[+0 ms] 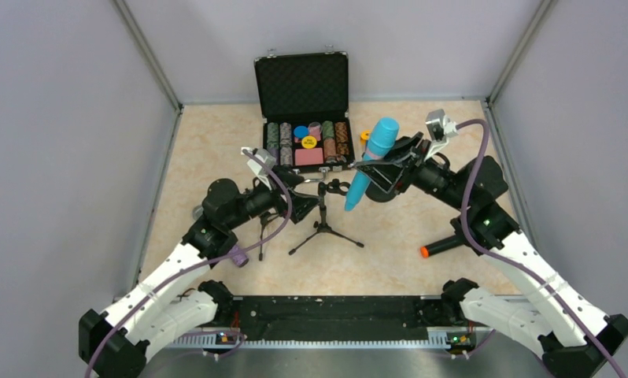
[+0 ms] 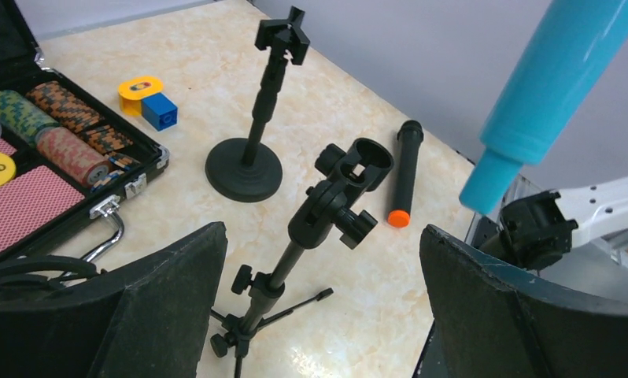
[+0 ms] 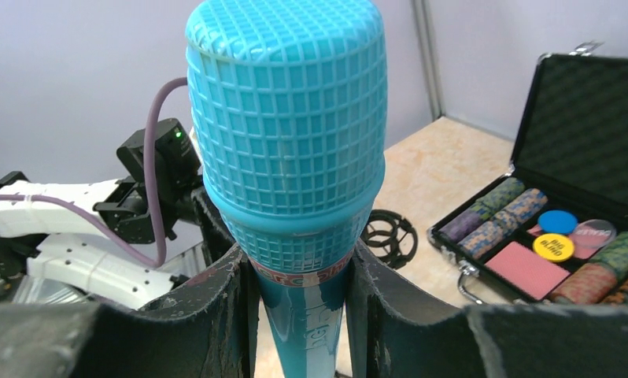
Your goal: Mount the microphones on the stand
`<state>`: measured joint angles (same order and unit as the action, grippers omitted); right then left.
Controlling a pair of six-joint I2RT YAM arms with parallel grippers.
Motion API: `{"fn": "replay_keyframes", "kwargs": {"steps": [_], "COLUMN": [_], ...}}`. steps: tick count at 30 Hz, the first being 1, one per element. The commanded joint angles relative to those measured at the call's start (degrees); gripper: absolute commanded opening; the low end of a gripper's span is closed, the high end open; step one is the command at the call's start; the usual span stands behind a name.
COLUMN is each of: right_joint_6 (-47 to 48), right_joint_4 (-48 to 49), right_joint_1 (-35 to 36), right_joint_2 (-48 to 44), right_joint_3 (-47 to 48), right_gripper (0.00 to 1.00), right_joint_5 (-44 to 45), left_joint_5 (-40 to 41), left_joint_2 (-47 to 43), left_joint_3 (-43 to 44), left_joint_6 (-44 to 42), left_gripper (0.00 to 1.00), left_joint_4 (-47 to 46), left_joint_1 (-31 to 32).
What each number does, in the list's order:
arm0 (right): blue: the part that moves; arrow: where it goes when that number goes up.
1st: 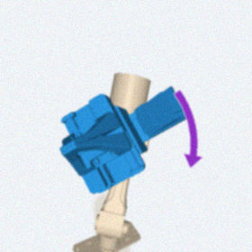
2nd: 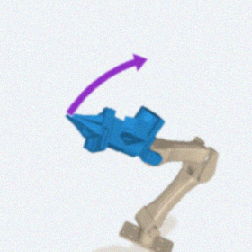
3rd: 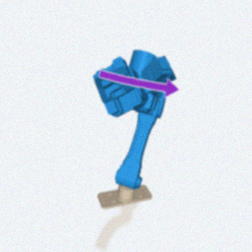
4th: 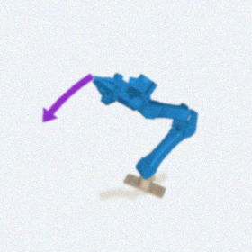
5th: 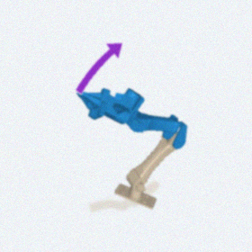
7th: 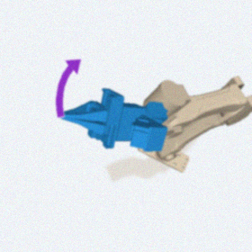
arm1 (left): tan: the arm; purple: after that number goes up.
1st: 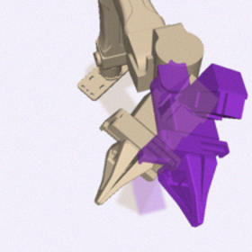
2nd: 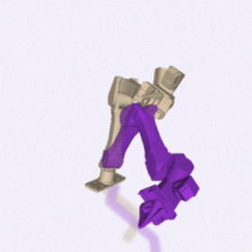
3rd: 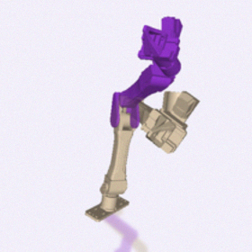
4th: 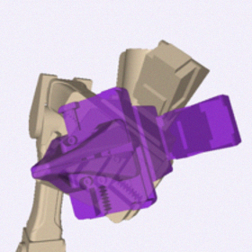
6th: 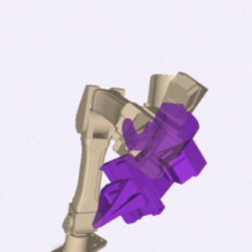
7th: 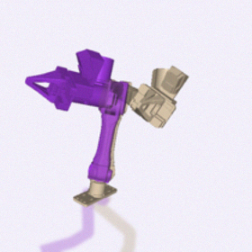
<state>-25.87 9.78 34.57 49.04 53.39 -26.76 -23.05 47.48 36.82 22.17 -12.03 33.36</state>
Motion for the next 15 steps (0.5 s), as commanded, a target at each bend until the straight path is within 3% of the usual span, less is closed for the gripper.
{"fn": "replay_keyframes", "kwargs": {"steps": [1, 11, 15], "right_joint_6": [3.10, 4.16, 4.30], "right_joint_4": [2.27, 1.78, 1.67], "right_joint_1": [-0.53, -0.55, -0.55], "right_joint_2": [-1.77, -1.83, -1.61], "right_joint_3": [3.04, 2.38, 2.34], "right_gripper": [0.00, 0.00, 0.00], "right_joint_5": [4.04, 5.67, 6.24], "left_joint_5": [-6.16, -15.45, -16.25], "left_joint_2": [1.59, 8.35, 12.34], "left_joint_3": [2.26, 5.62, 9.21], "left_joint_6": [-8.27, -16.62, -18.58], "left_gripper": [0.96, 0.93, 0.83], "left_joint_4": [-4.04, -8.19, -7.30], "left_joint_1": [-0.14, -0.10, -0.13]}}
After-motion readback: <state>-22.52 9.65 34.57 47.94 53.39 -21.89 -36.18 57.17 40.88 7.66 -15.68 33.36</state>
